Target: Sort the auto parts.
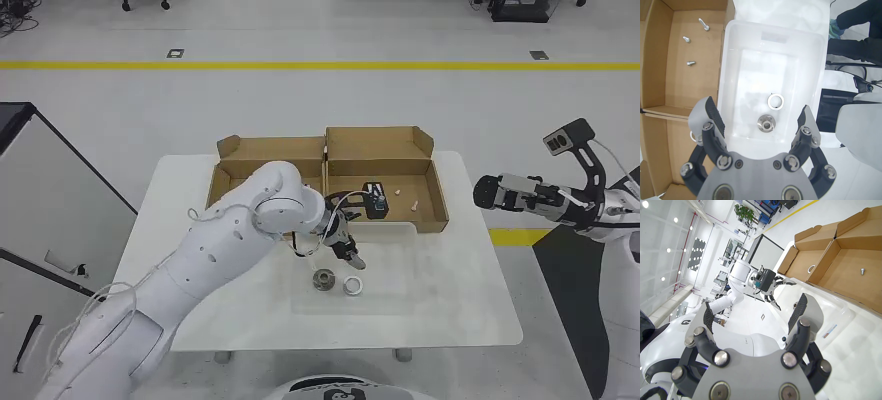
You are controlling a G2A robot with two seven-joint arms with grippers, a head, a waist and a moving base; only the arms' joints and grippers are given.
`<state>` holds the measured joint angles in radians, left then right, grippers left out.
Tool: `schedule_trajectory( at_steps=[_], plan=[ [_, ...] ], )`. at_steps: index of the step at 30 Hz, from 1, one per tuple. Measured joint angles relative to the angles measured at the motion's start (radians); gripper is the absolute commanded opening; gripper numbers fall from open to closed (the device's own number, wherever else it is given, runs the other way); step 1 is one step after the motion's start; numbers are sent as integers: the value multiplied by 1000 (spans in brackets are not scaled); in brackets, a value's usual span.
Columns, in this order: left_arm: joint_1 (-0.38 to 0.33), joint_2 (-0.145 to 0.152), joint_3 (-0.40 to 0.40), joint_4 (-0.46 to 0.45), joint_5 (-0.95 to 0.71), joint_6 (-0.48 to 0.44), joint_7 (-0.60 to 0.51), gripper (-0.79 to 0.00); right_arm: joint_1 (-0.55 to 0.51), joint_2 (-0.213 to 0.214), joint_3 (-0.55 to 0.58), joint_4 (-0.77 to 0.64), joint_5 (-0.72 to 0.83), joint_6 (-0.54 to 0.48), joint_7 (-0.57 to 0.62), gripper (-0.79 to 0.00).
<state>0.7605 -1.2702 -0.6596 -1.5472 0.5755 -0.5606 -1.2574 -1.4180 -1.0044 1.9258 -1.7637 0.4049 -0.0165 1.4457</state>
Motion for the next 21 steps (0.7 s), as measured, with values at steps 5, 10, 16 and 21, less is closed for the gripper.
schedule_trajectory(
  at_steps=[5, 10, 16, 21],
  plan=[
    [-3, -1, 1, 2, -2, 4, 1, 0, 0, 0, 0, 0, 0, 0, 0, 0],
    [-2, -1, 1, 2, -2, 3, 1, 0, 0, 0, 0, 0, 0, 0, 0, 0],
    [1, -9, 45, -13, 13, 30, -13, 0, 0, 0, 0, 0, 0, 0, 0, 0],
    [-47, -41, 123, 15, -14, 94, -59, 0, 0, 0, 0, 0, 0, 0, 0, 0]
  ],
)
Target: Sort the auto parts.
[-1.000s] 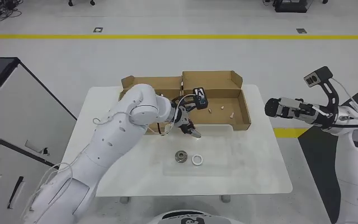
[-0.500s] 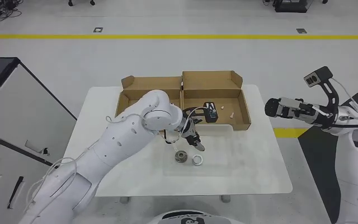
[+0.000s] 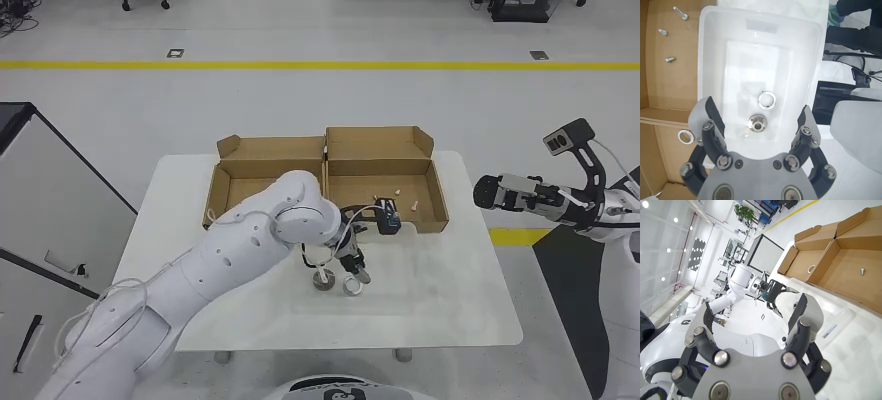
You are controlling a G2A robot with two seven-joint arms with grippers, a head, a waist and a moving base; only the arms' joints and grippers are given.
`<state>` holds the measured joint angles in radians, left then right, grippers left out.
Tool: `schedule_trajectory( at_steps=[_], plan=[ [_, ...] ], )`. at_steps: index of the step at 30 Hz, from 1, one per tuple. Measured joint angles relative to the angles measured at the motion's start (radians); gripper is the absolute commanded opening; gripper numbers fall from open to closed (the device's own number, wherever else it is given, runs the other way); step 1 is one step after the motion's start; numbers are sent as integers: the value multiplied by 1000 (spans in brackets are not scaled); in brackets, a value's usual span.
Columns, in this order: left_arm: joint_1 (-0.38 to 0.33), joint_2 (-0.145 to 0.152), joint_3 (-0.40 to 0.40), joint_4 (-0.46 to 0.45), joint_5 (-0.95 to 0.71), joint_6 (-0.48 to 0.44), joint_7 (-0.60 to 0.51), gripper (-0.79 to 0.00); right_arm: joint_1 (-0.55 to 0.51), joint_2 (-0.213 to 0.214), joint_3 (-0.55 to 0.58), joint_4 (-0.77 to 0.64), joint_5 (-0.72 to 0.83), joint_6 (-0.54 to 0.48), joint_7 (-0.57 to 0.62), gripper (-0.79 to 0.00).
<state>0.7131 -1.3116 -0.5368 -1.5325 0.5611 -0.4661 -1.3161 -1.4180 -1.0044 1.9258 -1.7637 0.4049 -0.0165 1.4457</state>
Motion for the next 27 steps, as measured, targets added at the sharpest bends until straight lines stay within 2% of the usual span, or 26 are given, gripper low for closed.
schedule_trajectory(
  at_steps=[7, 9, 12, 22, 24, 25, 27],
  plan=[
    [-55, -44, 84, 64, -6, 75, -41, -9, 0, 0, 0, 0, 0, 0, 0, 0],
    [-64, -53, 98, 82, -2, 79, -38, -40, 0, 0, 0, 0, 0, 0, 0, 0],
    [-72, -60, 110, 103, 6, 78, -32, -151, 0, 0, 0, 0, 0, 0, 0, 0],
    [-70, -73, 153, 139, 21, 65, -79, -188, 0, 0, 0, 0, 0, 0, 0, 0],
    [-69, -78, 162, 154, 18, 65, -81, -225, 0, 0, 0, 0, 0, 0, 0, 0],
    [-69, -80, 165, 162, 18, 66, -79, -283, 0, 0, 0, 0, 0, 0, 0, 0],
    [-69, -85, 173, 180, 19, 69, -75, -320, 0, 0, 0, 0, 0, 0, 0, 0]
  ],
)
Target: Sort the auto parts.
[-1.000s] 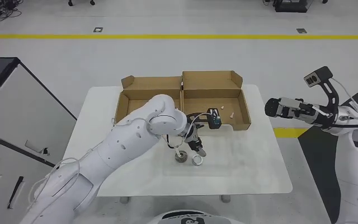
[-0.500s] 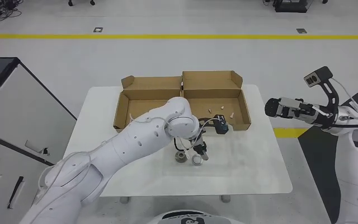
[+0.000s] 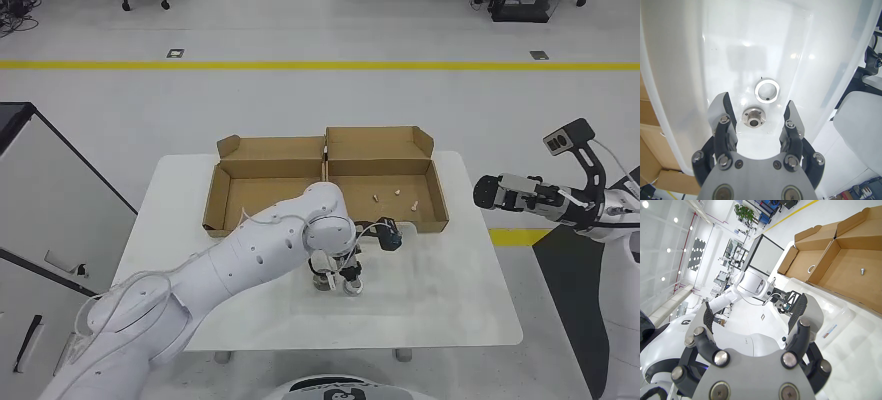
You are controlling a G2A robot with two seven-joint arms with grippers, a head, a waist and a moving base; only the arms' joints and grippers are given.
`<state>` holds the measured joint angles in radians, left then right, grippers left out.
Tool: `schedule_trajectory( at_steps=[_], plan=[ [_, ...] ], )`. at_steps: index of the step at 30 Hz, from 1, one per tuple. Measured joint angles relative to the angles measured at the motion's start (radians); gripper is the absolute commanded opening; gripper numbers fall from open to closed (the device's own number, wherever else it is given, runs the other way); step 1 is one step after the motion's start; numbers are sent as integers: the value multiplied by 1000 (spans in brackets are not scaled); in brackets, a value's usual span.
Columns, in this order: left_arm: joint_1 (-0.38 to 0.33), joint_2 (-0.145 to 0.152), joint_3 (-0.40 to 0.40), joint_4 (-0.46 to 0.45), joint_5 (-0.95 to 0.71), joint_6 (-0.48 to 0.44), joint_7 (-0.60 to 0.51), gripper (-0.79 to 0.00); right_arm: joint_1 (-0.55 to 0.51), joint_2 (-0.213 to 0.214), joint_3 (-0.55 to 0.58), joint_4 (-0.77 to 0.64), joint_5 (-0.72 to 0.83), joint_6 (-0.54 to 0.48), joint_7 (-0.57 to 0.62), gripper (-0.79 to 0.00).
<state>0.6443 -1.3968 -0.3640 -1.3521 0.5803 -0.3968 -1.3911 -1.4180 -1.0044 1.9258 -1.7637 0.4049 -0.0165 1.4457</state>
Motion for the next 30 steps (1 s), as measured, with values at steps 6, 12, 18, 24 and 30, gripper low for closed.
schedule_trajectory(
  at_steps=[6, 12, 18, 24, 30],
  plan=[
    [-12, -26, 31, 55, 6, 8, 7, -394, 0, 0, 0, 0, 0, 0, 0, 0],
    [-25, -59, 62, 114, -12, -8, 11, -400, 0, 0, 0, 0, 0, 0, 0, 0],
    [-36, -85, 81, 162, -21, -14, 14, -409, 0, 0, 0, 0, 0, 0, 0, 0],
    [-43, -105, 94, 199, -18, -8, 12, -416, 0, 0, 0, 0, 0, 0, 0, 0],
    [-44, -119, 102, 222, -17, -11, 13, -443, 0, 0, 0, 0, 0, 0, 0, 0]
  ],
)
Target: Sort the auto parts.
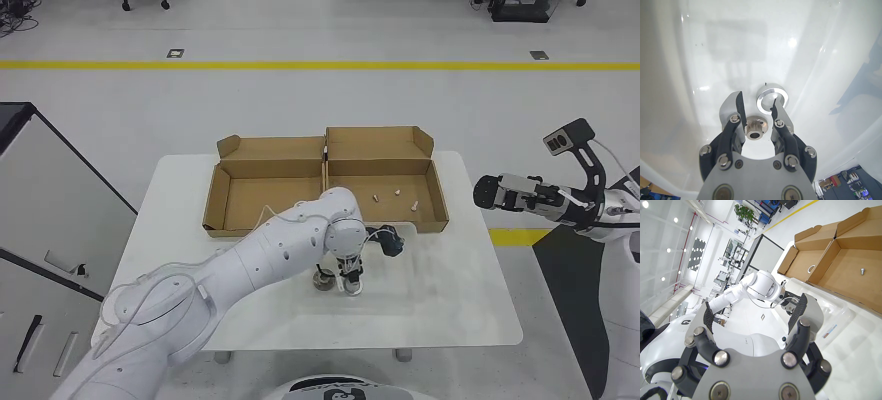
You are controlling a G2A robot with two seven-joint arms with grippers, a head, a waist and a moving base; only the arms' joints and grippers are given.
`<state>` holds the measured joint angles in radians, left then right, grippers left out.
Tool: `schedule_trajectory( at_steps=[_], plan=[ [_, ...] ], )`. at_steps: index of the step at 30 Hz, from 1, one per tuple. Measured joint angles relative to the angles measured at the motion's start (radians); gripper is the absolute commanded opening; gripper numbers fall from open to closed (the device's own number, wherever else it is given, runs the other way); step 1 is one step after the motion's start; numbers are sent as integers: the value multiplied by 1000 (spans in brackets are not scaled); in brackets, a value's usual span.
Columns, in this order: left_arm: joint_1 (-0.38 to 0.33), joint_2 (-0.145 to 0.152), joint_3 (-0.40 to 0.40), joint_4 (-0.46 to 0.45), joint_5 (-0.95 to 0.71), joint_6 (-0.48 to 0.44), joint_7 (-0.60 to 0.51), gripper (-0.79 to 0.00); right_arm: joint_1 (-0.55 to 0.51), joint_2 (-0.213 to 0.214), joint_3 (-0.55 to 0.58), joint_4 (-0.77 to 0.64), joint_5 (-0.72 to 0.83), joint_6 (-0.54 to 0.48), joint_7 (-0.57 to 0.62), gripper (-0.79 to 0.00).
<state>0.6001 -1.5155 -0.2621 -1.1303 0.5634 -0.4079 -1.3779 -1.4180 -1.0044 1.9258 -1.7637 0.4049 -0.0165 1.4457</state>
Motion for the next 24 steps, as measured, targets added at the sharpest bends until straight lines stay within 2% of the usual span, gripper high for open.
schedule_trajectory(
  at_steps=[11, 24],
  plan=[
    [2, -19, 11, 23, 17, 5, -4, -480, 0, 0, 0, 0, 0, 0, 0, 0],
    [6, -26, 9, 37, 25, 1, -17, -502, 0, 0, 0, 0, 0, 0, 0, 0]
  ],
)
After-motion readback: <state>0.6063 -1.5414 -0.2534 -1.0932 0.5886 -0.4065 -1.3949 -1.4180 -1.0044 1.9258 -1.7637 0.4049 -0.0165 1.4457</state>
